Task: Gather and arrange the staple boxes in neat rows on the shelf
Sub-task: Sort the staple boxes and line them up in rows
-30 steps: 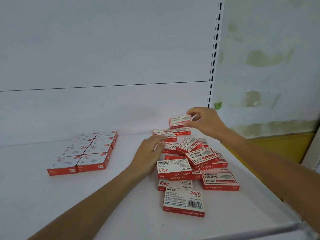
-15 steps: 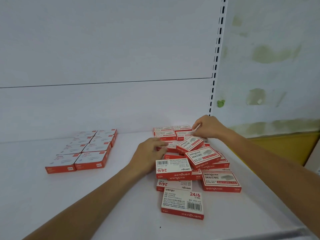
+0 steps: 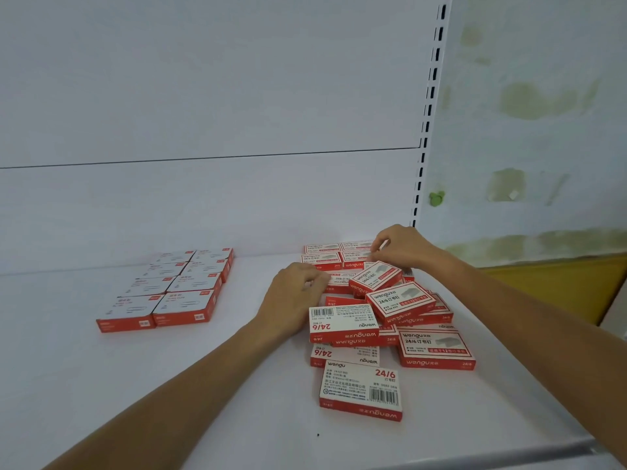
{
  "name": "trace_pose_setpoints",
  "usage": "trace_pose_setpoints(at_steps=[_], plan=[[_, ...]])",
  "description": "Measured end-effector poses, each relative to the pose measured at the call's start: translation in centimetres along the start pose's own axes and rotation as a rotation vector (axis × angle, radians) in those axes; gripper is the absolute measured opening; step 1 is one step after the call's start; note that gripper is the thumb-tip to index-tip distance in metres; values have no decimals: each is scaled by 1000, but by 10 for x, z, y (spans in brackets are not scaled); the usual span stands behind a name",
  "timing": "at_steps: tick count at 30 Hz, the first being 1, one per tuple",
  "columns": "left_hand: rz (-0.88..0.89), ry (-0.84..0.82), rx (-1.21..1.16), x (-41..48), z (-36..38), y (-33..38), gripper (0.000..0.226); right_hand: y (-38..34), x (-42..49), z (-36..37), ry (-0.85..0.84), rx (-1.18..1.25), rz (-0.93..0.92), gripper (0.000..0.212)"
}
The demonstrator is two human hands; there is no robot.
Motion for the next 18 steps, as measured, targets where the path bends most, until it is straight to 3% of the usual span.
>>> trace_pose_setpoints(at_steps=[3, 5, 10, 18], plan=[[17, 47, -114, -4, -4, 3, 31, 2, -11, -5, 27, 44, -71, 27], [13, -11, -236, -8, -5, 4, 32, 2, -23, -11, 47, 90, -155, 21], [68, -225, -362, -19, -5, 17, 23, 1, -56, -19, -177, 179, -238, 13], [10, -266, -360, -26, -4, 23, 32, 5, -71, -31, -344, 123, -193, 39]])
Point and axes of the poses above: each hand's wrist, its own x-axis towards the middle knuckle, its own z-axis out of the palm, y = z × x, the point moved 1 cm from there along x, towards the middle knuckle, and after that the axes turned 9 degrees about -y, right-handed, at the moved point
